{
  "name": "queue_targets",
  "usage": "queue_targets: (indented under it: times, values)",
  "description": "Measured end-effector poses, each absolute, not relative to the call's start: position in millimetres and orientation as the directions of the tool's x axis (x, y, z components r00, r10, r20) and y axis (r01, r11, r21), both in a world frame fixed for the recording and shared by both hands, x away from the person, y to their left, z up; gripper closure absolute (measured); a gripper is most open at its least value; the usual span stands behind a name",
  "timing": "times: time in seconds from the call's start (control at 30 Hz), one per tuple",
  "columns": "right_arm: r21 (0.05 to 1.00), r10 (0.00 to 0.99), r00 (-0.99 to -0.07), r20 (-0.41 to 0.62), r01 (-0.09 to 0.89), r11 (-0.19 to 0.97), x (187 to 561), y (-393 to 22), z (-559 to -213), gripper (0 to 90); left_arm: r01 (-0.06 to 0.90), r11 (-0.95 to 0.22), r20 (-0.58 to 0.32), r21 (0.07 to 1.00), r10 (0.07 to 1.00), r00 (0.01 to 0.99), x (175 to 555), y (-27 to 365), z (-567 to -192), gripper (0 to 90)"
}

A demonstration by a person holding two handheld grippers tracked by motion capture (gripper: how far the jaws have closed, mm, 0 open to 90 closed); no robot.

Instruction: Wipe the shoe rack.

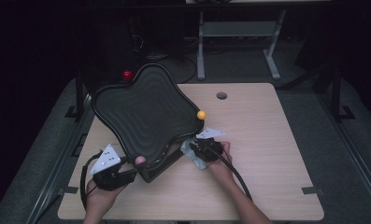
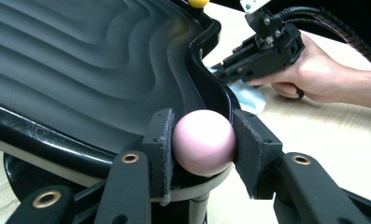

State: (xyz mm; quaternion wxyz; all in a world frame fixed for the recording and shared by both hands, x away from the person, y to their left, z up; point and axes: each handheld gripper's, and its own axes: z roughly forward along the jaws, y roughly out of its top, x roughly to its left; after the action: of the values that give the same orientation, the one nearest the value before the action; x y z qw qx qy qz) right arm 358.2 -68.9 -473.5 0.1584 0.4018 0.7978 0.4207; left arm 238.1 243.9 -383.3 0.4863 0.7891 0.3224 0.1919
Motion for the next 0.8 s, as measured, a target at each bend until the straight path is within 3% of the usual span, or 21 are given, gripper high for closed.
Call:
queue_targets:
  times: [0.1,0.23,0.4,0.53,0.67,0.8]
  values:
    - [0.795,0.812,-0.571,0.123,0.547,0.264,364.2,-79.5,-474.7,79.9,0.322,-0.317,-0.012,0.892,0.696,0.718,238.3,244.6,-383.4,59.8]
    - [0.797,0.785,-0.613,0.084,0.514,0.316,359.1,-70.3,-474.2,80.0,0.326,-0.314,-0.011,0.892,0.704,0.710,238.3,245.7,-383.1,59.7]
    - [0.793,0.811,-0.572,0.124,0.548,0.265,366.3,-81.7,-476.5,80.0,0.326,-0.308,-0.014,0.894,0.708,0.707,238.6,247.2,-383.5,59.6]
    - [0.794,0.770,-0.633,0.085,0.509,0.331,359.7,-69.0,-475.2,80.0,0.330,-0.302,-0.013,0.894,0.719,0.695,239.0,251.9,-383.2,59.9]
    - [0.788,0.810,-0.575,0.117,0.550,0.277,369.4,-85.8,-474.8,79.1,0.330,-0.299,-0.013,0.896,0.723,0.691,239.1,253.2,-383.6,59.9]
    - [0.787,0.791,-0.609,0.067,0.519,0.333,362.2,-76.9,-474.7,79.9,0.331,-0.297,-0.011,0.896,0.730,0.683,240.4,255.5,-383.4,60.0]
